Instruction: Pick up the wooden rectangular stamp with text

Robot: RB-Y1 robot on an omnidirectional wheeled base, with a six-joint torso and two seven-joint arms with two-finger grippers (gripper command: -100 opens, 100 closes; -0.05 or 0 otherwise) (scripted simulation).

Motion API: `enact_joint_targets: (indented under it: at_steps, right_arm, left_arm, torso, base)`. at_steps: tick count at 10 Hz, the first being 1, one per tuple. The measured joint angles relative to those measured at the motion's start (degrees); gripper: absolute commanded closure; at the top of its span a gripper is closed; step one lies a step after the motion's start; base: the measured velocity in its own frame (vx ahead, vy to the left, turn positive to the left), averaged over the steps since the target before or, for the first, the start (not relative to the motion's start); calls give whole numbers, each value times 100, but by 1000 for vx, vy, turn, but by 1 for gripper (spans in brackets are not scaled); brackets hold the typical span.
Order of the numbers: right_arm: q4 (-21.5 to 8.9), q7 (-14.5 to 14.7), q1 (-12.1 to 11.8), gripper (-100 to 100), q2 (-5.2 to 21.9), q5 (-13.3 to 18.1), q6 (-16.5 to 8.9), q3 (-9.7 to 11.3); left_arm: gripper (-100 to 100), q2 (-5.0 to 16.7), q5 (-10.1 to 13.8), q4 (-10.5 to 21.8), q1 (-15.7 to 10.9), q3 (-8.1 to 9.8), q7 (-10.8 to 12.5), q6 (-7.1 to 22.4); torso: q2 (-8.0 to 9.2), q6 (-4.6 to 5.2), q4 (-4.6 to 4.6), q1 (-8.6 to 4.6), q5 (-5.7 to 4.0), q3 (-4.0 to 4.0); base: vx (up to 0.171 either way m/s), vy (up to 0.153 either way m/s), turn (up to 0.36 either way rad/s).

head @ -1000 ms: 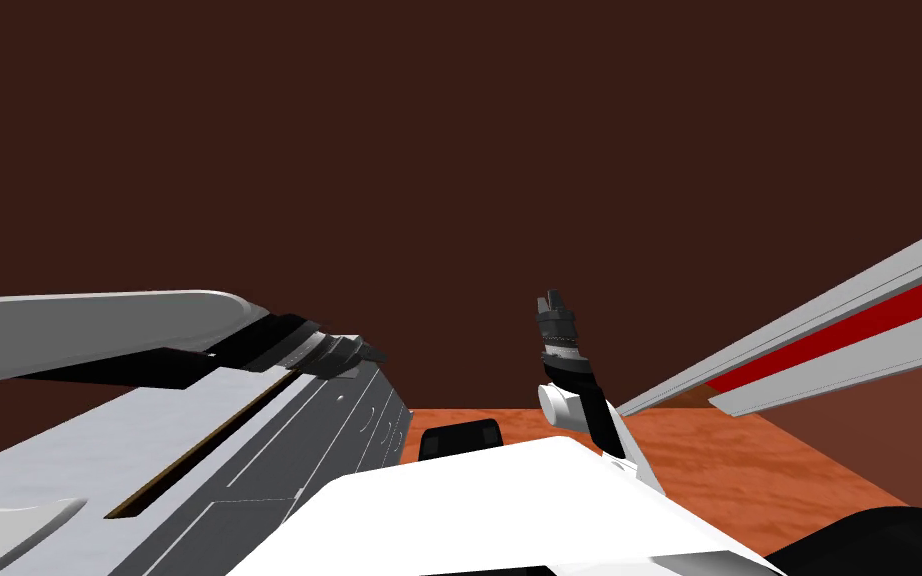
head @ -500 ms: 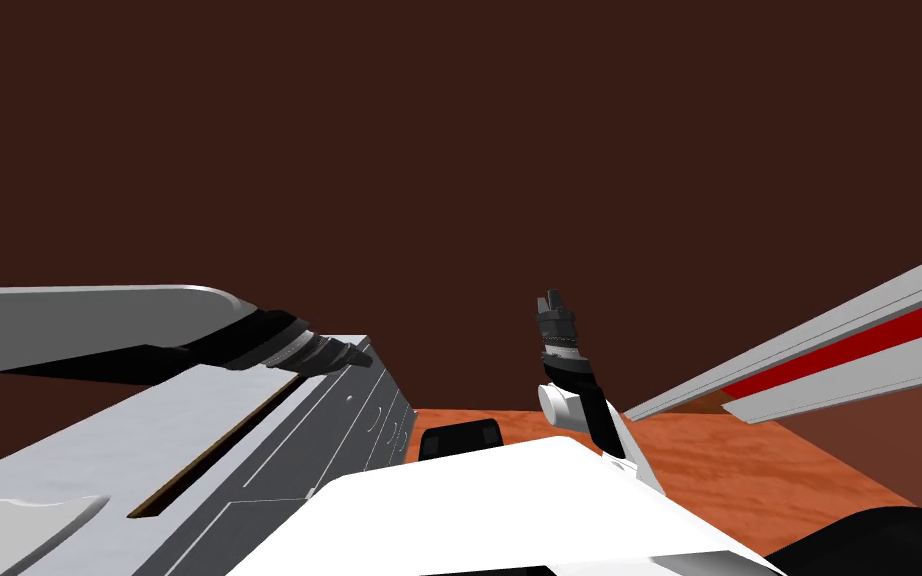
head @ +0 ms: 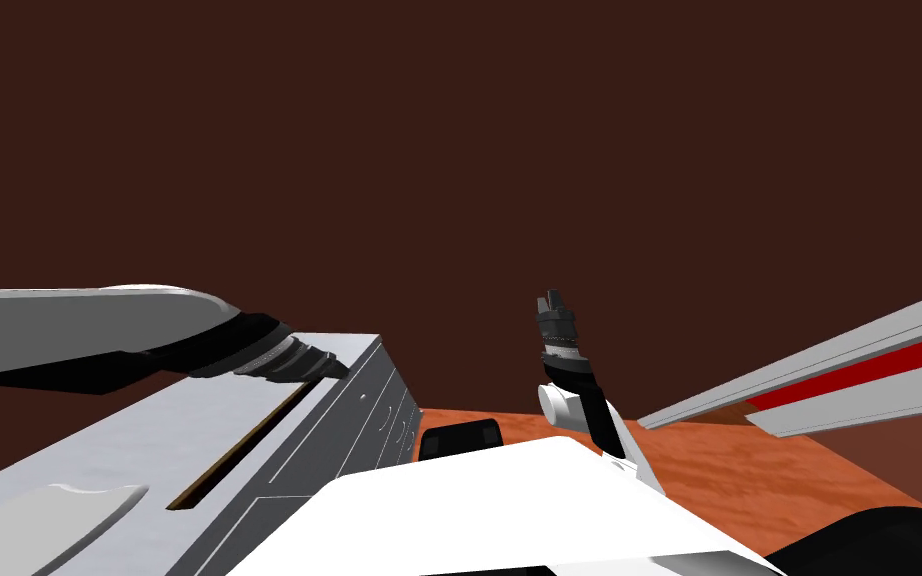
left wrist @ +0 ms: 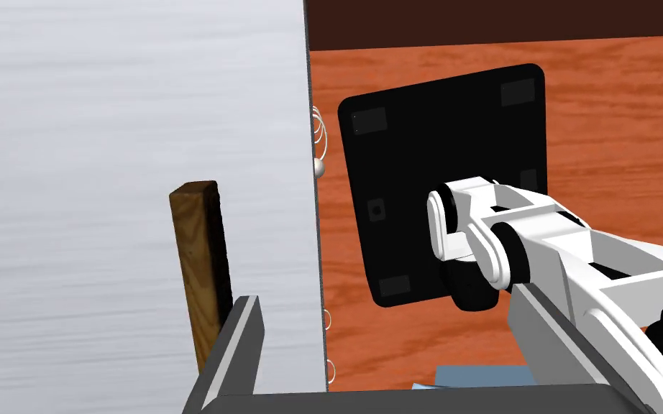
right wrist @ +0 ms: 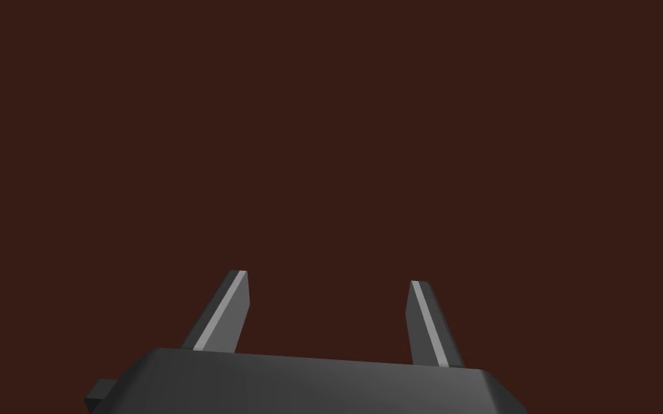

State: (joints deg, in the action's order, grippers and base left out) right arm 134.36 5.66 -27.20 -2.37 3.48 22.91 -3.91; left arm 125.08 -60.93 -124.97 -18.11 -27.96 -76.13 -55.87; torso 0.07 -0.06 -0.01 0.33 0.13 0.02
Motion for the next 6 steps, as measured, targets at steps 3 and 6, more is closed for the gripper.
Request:
enact_joint_targets:
  at_steps: [3,6]
  right_arm:
    - [0,0,0,0,0,0,0,0]
    - [0,0,0,0,0,0,0,0]
  left_arm:
    - [-100,98,-262,-61,100,-136,-146,-75]
    - [-100,204,-337,-92,147,-474,-423,-98]
  torso:
    - [3,0,1,-7,-2,2]
    - [10,0,3,-16,-4,6]
  base:
    - [12,59,27]
    - [1,48,33]
